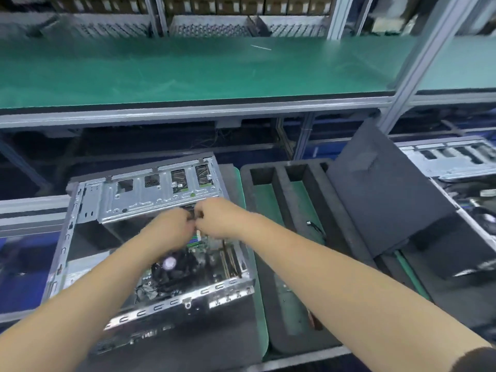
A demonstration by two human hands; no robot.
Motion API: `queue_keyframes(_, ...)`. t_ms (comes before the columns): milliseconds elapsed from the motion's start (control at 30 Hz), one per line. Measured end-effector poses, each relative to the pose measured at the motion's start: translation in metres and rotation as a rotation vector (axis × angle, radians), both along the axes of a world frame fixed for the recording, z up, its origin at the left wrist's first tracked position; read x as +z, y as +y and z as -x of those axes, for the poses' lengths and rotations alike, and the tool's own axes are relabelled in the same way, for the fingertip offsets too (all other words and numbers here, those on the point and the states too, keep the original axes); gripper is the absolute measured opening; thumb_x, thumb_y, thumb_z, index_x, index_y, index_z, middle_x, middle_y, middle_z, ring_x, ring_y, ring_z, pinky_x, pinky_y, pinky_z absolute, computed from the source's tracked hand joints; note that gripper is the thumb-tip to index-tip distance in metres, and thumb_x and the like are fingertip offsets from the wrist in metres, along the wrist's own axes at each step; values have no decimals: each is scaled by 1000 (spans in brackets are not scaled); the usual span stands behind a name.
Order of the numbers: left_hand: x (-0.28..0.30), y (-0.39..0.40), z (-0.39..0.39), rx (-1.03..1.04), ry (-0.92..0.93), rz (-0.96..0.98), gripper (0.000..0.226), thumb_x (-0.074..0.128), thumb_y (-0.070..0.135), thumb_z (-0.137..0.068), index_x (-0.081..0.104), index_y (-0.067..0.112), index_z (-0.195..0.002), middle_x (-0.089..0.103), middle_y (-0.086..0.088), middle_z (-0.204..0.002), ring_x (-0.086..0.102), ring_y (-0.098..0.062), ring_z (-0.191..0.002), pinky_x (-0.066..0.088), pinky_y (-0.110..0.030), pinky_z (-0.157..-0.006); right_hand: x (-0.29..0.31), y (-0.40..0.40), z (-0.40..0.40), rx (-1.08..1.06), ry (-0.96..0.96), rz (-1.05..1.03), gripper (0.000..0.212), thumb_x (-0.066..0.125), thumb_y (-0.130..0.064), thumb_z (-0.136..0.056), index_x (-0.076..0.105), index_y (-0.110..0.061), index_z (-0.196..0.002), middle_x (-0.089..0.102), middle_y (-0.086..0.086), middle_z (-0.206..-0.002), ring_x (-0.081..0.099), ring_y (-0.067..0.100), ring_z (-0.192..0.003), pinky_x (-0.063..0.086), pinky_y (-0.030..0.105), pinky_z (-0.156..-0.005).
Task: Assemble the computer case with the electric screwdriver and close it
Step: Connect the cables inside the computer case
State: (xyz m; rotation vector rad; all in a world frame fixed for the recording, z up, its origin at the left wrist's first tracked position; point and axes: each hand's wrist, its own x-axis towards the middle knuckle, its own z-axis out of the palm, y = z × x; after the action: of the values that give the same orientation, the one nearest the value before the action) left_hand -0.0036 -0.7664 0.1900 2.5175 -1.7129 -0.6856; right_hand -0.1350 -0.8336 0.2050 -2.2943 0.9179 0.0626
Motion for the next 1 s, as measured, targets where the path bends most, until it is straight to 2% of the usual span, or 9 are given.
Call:
queue_keyframes(100, 33, -10, 49, 77, -59, 278, 27, 46, 28, -96, 68, 21, -82, 70, 0, -77, 65, -26, -75, 57, -38, -73, -5, -48, 72, -162, -151, 20, 16, 57, -22, -96, 66, -17, -83, 67, -3, -82, 62, 18, -71, 48, 32, -62)
queue_keyframes(200, 40, -45, 120, 27, 12, 489, 24, 45, 27, -98, 67, 26, -89, 70, 7, -86, 64, -23, -82, 55, -38, -74, -47, -117, 168, -288, 58, 144, 18, 53, -18, -98, 66, -11, -88, 68, 4, -92, 64, 29, -83, 53, 36, -75)
queue_keyframes(433, -15, -111, 237, 24, 157, 258, 24, 44, 25, -99, 66, 26, -91, 68, 12, -90, 64, -17, -80, 57, -41, -82, -168, -180, 271, 63, 692, 598, 21, 59, -30, -97, 70, -22, -113, 65, 4, -121, 54, 28, -117, 35, 42, -98)
queue_keyframes(633, -30, -103, 256, 129, 180, 191, 22, 46, 23, -98, 65, 28, -88, 69, 11, -82, 65, -16, -76, 58, -40, -74, -214, -179, 280, 347, 866, 682, 39, 58, -37, -97, 66, -25, -134, 53, 7, -145, 33, 36, -145, -3, 67, -123)
queue_keyframes(733, -32, -98, 257, 209, 217, 200, 22, 47, 25, -98, 67, 29, -91, 68, 14, -85, 65, -13, -77, 57, -36, -73, -207, -184, 275, 262, 780, 565, 31, 57, -26, -96, 67, -21, -125, 62, 4, -131, 45, 31, -135, -1, 60, -127)
queue_keyframes(767, -32, -97, 257, 237, 225, 213, 22, 48, 25, -98, 68, 30, -93, 68, 14, -84, 65, -12, -75, 56, -33, -71, -198, -190, 271, 183, 684, 518, 24, 52, -25, -99, 66, -21, -118, 65, 3, -125, 53, 29, -127, 14, 53, -127)
queue_keyframes(833, -30, -95, 256, 300, 251, 248, 22, 48, 24, -98, 69, 30, -97, 67, 16, -81, 62, -8, -70, 51, -28, -66, -169, -210, 257, -6, 431, 382, 13, 45, -22, -103, 57, -21, -102, 67, 5, -107, 63, 30, -100, 46, 40, -90)
queue_keyframes(900, -24, -97, 252, 365, 296, 292, 22, 49, 24, -98, 69, 31, -103, 67, 17, -87, 62, -6, -76, 51, -26, -70, -129, -227, 241, -113, 187, 211, 14, 43, -23, -105, 51, -21, -93, 60, 3, -88, 60, 31, -82, 40, 36, -65)
queue_keyframes(1000, -7, -106, 241, 433, 362, 393, 24, 50, 24, -98, 66, 31, -115, 65, 17, -100, 63, -6, -88, 52, -21, -77, -58, -242, 215, 104, 105, 111, 27, 50, -27, -105, 58, -19, -81, 62, 0, -84, 64, 33, -83, 48, 37, -67)
